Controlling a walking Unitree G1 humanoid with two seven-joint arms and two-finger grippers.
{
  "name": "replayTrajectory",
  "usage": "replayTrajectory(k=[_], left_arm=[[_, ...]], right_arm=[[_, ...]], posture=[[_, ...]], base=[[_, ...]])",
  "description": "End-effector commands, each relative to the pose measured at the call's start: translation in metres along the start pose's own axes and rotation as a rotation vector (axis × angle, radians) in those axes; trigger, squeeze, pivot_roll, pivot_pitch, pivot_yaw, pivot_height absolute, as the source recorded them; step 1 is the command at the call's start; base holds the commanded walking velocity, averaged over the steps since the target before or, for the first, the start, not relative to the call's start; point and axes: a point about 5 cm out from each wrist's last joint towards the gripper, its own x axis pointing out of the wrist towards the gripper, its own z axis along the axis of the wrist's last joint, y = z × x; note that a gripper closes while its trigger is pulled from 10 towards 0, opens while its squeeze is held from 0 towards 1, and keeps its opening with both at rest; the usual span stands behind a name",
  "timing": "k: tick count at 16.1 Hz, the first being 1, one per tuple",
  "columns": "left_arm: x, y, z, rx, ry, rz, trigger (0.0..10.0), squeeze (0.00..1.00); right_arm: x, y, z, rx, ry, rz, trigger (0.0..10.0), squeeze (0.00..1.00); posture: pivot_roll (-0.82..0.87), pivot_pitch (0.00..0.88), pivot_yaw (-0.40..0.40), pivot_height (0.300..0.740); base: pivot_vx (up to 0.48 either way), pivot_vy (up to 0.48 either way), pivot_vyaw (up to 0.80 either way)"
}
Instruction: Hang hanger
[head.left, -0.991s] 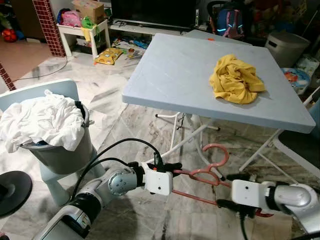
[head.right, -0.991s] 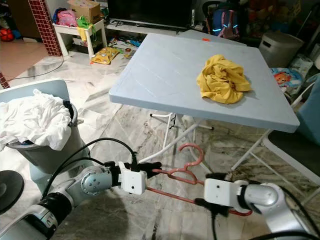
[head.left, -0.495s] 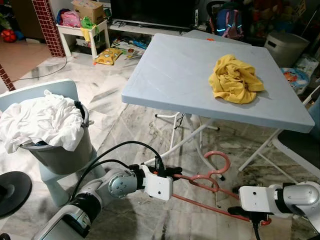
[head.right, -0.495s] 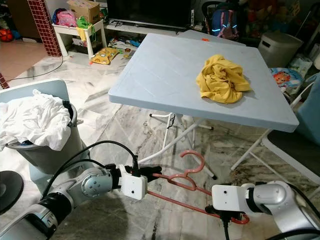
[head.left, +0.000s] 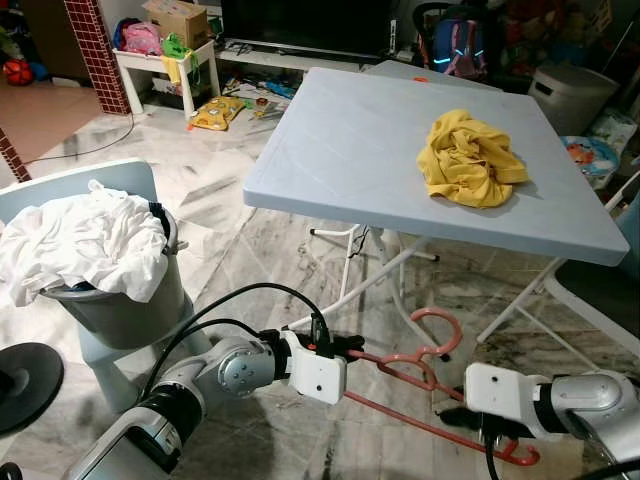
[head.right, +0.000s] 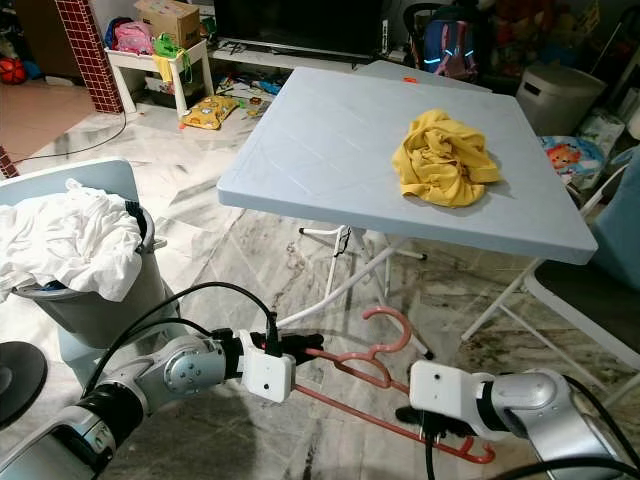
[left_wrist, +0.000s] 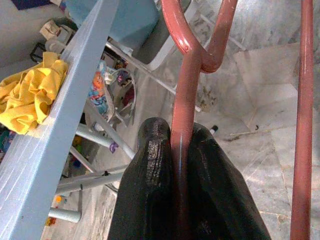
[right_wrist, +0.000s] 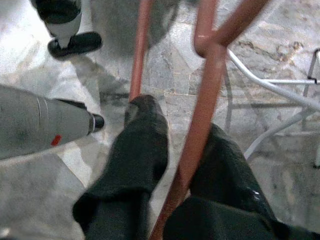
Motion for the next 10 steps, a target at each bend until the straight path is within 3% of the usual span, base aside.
replayTrajectory(k=[1, 5, 10], left_arm=[[0.0040, 0.0086, 0.0036, 0.017, -0.018, 0.028, 10.0, 0.00], [0.0040, 0.0087, 0.0029, 0.010, -0.013, 0.035, 10.0, 0.00], [0.0053, 0.0110, 0.0032, 0.011, -0.013, 0.055, 10.0, 0.00]], right_arm=[[0.0003, 0.0017, 0.0033, 0.037, -0.036, 0.008, 0.0, 0.00], [0.0036, 0.0031, 0.0033, 0.093, -0.073, 0.012, 0.0, 0.00], [0.0055, -0.0014, 0.0007, 0.082, -0.083, -0.025, 0.0, 0.00]], posture=[[0.01, 0.000, -0.067, 0.740], [0.01, 0.000, -0.067, 0.740], [0.01, 0.000, -0.066, 0.740]], base=[[0.000, 0.000, 0.00], [0.000, 0.000, 0.00], [0.000, 0.000, 0.00]])
